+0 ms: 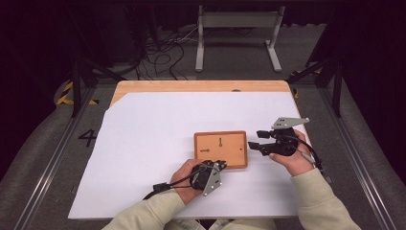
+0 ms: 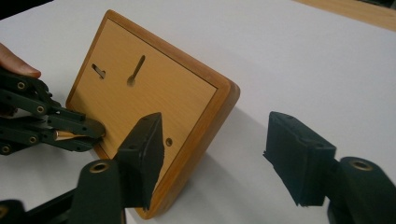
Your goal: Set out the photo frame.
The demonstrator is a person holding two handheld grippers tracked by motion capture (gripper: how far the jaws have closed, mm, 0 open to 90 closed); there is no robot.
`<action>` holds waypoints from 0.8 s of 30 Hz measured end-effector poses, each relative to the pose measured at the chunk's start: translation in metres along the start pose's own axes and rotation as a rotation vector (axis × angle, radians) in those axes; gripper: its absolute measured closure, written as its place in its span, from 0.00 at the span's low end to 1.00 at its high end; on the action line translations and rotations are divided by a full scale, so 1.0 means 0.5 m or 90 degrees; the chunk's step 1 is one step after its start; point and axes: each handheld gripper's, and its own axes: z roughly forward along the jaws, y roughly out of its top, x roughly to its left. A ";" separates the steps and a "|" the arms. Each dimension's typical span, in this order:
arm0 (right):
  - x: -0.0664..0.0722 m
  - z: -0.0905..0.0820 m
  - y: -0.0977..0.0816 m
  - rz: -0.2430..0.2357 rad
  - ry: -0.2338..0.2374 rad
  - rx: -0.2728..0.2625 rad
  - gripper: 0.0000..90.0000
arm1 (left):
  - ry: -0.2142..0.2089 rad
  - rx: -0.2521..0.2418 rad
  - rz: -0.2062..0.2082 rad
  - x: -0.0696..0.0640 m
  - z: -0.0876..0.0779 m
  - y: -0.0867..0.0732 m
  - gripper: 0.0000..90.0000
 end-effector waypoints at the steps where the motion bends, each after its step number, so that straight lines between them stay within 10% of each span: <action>1: -0.001 0.005 0.004 0.007 0.005 0.009 0.38 | 0.002 0.000 0.001 0.001 0.000 0.000 0.93; 24: -0.025 0.139 0.021 0.069 0.136 0.108 0.27 | 0.000 -0.002 -0.004 0.000 0.000 -0.001 0.93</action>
